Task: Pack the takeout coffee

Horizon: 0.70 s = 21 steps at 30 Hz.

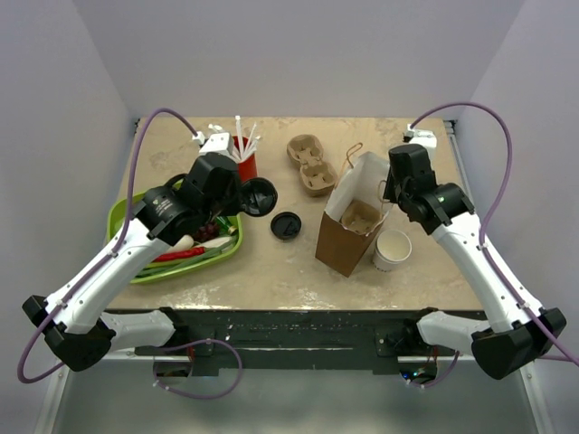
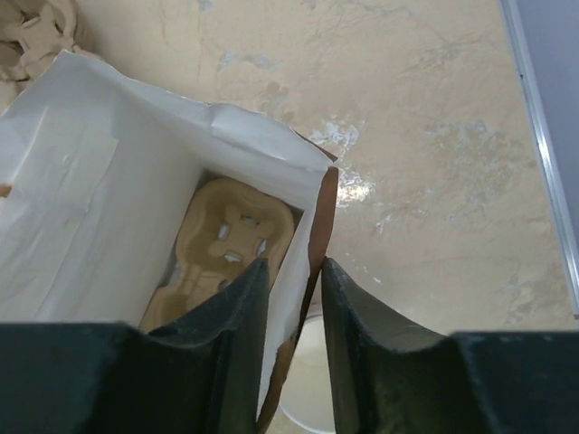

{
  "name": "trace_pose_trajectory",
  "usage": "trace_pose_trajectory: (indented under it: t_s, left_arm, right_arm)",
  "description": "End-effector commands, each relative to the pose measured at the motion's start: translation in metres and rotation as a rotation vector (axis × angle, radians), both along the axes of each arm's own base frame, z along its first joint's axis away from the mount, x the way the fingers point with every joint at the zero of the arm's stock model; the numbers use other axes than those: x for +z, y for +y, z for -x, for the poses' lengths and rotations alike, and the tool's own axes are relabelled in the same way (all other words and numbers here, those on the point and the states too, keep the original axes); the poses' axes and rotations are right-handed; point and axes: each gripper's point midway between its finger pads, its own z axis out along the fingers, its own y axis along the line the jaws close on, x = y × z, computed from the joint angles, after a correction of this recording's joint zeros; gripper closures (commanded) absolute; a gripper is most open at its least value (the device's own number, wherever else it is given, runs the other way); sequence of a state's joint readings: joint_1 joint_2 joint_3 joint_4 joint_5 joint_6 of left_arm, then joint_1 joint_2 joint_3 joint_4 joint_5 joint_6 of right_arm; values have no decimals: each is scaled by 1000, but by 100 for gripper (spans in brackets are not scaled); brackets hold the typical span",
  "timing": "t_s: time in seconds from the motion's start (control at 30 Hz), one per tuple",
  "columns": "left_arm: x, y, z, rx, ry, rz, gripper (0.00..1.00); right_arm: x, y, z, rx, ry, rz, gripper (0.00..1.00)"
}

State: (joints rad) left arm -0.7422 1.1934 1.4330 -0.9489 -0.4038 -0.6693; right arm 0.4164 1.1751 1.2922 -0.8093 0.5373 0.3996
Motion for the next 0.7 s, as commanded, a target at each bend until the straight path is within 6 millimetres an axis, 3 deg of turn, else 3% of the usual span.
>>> trace_pose_trajectory:
  t_s: [0.0,0.1,0.13,0.2,0.33,0.5,0.63,0.67]
  left_arm:
    - [30,-10,-8,-38,-87,50,100]
    - [37,-13,-7,-59,-101,65,100]
    - [38,-15,-7,-70,-102,67,100]
    - [47,-14,-5,-81,-123,81,100]
    - [56,-21,2,-151,-146,111,100]
    - [75,-19,12,-185,-165,134,100]
    - [105,-14,14,-184,-234,162,100]
    - [120,-10,13,-169,-272,180,100]
  right_arm:
    - [2,15,-1,77,-18,-60,74]
    - [9,35,-4,199,-43,-106,85]
    - [11,39,-4,228,-48,-110,94]
    - [11,54,-4,309,-40,-140,100]
    - [7,75,-4,426,-7,-171,100]
    - [5,88,-5,491,11,-196,100]
    - [10,88,-6,486,3,-198,83]
    - [11,86,-7,471,2,-192,75]
